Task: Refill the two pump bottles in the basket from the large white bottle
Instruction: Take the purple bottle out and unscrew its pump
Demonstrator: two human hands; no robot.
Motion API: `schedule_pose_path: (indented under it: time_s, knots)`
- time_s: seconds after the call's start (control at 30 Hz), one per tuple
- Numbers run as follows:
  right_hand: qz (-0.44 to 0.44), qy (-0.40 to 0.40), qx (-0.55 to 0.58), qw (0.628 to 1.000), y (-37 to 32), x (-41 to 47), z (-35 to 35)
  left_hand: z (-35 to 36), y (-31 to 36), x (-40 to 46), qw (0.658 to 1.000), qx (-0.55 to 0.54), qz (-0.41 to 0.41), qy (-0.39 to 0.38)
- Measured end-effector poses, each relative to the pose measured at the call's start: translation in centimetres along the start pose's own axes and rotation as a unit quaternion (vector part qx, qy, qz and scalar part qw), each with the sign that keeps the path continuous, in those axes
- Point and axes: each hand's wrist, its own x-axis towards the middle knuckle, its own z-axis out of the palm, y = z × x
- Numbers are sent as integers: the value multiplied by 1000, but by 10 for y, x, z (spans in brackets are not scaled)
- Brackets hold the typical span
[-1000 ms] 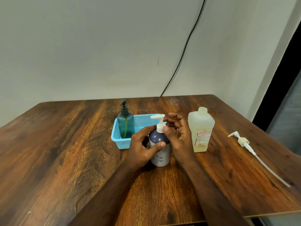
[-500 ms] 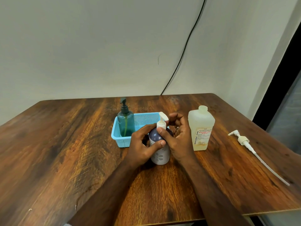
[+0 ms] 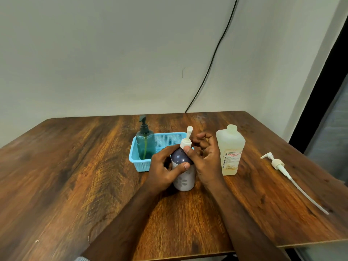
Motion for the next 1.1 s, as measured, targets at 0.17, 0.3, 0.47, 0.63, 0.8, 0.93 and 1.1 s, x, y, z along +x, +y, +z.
schedule_pose_path:
  time_s: [0.17, 0.3, 0.47, 0.63, 0.8, 0.93, 1.1]
  knots:
    - [-16, 22, 38, 999, -23, 6, -3, 1, 8, -3, 1000, 13, -5, -6]
    - [-47, 53, 32, 997, -49, 12, -7, 2, 12, -5, 999, 27, -24, -10]
    - [-89, 111, 80, 987, -84, 24, -21, 4, 14, -7, 999, 27, -35, -7]
    - [-95, 157, 57, 981, -117, 32, -48, 5, 17, -10, 999, 33, -25, -2]
    - [-32, 20, -199, 979, -93, 14, -69, 6, 18, -13, 999, 46, -3, 0]
    - [36, -79, -351, 932, -62, -12, -88, 2, 12, -14, 997, 71, 3, -32]
    - [113, -194, -480, 848, -33, -15, -137, 2, 0, -14, 994, 101, -21, -38]
